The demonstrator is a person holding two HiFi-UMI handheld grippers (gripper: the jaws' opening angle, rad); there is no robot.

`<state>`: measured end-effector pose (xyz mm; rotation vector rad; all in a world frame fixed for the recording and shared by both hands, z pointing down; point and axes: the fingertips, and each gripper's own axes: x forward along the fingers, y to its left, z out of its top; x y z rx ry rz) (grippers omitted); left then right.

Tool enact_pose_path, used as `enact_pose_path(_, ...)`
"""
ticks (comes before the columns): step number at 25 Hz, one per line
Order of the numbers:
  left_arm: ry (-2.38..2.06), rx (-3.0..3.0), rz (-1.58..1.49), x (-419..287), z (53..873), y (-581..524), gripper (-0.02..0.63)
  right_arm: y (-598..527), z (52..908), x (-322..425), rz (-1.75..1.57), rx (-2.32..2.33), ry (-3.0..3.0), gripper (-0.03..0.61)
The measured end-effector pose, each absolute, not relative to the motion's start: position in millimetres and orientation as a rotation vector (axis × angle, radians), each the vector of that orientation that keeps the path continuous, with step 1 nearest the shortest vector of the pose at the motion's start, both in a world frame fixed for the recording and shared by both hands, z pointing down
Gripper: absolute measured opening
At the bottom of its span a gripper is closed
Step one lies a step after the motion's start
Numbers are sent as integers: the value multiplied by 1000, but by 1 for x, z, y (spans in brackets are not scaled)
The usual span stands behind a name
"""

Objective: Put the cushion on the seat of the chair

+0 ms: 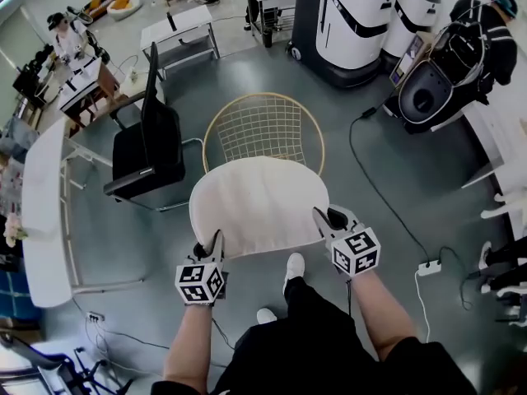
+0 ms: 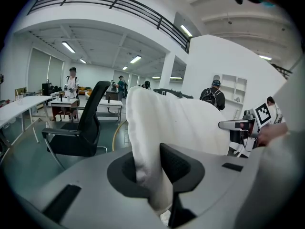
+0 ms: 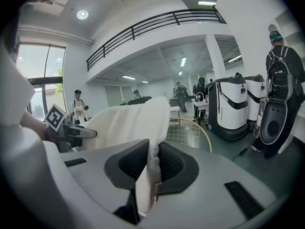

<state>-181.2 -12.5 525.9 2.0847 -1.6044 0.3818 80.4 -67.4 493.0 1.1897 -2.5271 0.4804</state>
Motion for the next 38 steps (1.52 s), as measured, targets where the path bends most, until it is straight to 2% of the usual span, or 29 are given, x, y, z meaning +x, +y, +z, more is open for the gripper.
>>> enact_pose_path(8, -1620, 2038, 432, -157, 554, -86, 89, -147, 518, 103, 512, 1142, -2512, 61)
enact_pose_path(22, -1594, 1955, 516, -155, 612, -140, 103, -201, 576, 109, 592, 1117, -2458, 61)
enact_pose_path(38, -1469, 1915, 583, -168, 743, -214, 118, -271, 702, 103, 662, 1147, -2283, 63)
